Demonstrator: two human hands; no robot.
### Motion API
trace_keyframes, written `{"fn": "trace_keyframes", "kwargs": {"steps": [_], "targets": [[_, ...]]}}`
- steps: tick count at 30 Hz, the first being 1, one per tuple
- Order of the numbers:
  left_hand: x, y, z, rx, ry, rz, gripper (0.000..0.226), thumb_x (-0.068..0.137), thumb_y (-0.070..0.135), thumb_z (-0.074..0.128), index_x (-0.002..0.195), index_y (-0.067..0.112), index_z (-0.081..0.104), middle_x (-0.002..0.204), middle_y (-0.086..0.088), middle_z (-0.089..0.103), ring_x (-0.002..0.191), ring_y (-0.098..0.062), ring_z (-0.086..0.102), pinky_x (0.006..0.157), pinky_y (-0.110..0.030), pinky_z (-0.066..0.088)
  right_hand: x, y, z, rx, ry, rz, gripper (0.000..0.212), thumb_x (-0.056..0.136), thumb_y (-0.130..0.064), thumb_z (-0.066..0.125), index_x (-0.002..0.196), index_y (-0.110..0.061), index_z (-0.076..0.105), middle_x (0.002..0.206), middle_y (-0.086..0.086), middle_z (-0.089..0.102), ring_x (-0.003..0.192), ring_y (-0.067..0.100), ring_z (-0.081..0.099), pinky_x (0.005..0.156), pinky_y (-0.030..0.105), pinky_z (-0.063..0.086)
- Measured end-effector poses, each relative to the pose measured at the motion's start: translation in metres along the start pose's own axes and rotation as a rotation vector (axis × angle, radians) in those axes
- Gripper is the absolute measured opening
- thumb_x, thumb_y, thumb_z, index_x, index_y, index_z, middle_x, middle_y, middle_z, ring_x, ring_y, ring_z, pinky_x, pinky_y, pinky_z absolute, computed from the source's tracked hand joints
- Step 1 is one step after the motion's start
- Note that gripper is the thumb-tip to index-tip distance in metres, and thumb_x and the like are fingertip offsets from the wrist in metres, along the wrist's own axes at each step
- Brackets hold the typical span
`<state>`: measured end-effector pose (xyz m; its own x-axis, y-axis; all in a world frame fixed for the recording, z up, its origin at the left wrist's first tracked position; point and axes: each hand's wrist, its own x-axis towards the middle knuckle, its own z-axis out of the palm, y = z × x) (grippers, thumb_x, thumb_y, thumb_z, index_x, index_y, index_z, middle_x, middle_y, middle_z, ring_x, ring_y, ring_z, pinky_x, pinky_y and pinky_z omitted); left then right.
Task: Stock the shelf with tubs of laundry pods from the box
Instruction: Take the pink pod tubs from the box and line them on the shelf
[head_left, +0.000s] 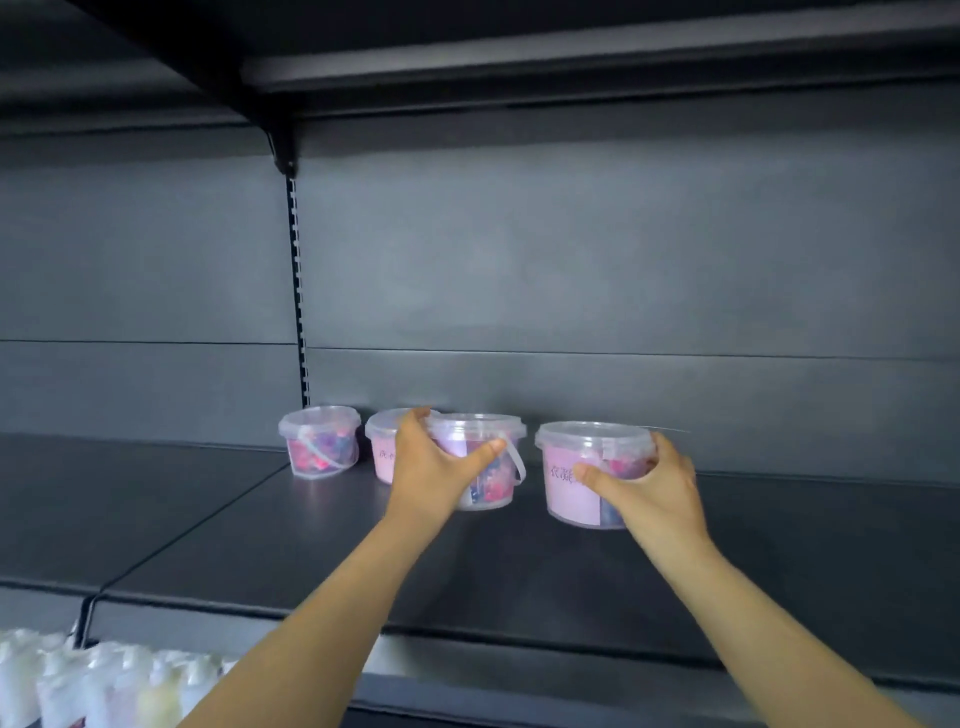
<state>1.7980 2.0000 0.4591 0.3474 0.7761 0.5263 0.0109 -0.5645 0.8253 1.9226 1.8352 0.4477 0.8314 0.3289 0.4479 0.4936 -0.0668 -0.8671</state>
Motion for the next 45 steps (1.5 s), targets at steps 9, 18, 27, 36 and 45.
{"fn": "trace_keyframes", "kwargs": {"steps": [9,18,27,36,45], "targets": [[0.054,-0.035,0.053,0.095,-0.070,0.054,0.104,0.057,0.042,0.085,0.136,0.006,0.029,0.137,-0.008,0.038,0.129,-0.021,0.038,0.104,-0.027,0.033,0.046,0.016,0.027,-0.157,0.092,-0.042,0.073,0.058,-0.028,0.087,0.119,-0.011,0.050,0.120,0.007,0.045,0.094,0.015,0.046,0.080,0.025,0.038],[0.066,-0.059,0.074,0.151,-0.322,0.037,0.097,0.069,0.041,0.079,0.139,0.004,0.023,0.141,-0.009,0.025,0.133,-0.021,0.032,0.108,-0.027,0.028,0.069,0.043,0.026,-0.177,0.131,-0.035,0.086,0.058,-0.030,0.087,0.129,-0.010,0.044,0.128,0.008,0.043,0.103,0.019,0.050,0.085,0.026,0.041],[0.068,-0.065,0.090,0.262,-0.333,0.038,0.094,0.074,0.035,0.076,0.141,0.003,0.018,0.140,-0.016,0.025,0.128,-0.029,0.038,0.106,-0.032,0.031,0.095,0.079,0.029,-0.313,0.003,0.022,0.093,0.041,-0.056,0.081,0.120,-0.014,0.057,0.116,0.007,0.060,0.109,0.023,0.057,0.091,0.036,0.051],[0.078,-0.075,0.093,0.179,-0.285,0.021,0.084,0.070,0.031,0.080,0.133,0.002,0.032,0.137,-0.015,0.037,0.124,-0.029,0.044,0.101,-0.033,0.037,0.118,0.089,0.041,-0.317,0.004,0.011,0.070,0.061,-0.026,0.087,0.119,-0.005,0.055,0.115,0.000,0.058,0.100,0.018,0.059,0.078,0.021,0.043],[0.081,-0.080,0.086,0.327,-0.385,0.028,0.087,0.072,0.032,0.077,0.137,0.004,0.027,0.135,-0.016,0.041,0.123,-0.031,0.046,0.103,-0.038,0.038,0.117,0.084,0.028,-0.473,-0.152,-0.043,0.072,0.066,-0.033,0.083,0.127,-0.013,0.052,0.120,0.002,0.059,0.109,0.018,0.057,0.087,0.023,0.043]]}}
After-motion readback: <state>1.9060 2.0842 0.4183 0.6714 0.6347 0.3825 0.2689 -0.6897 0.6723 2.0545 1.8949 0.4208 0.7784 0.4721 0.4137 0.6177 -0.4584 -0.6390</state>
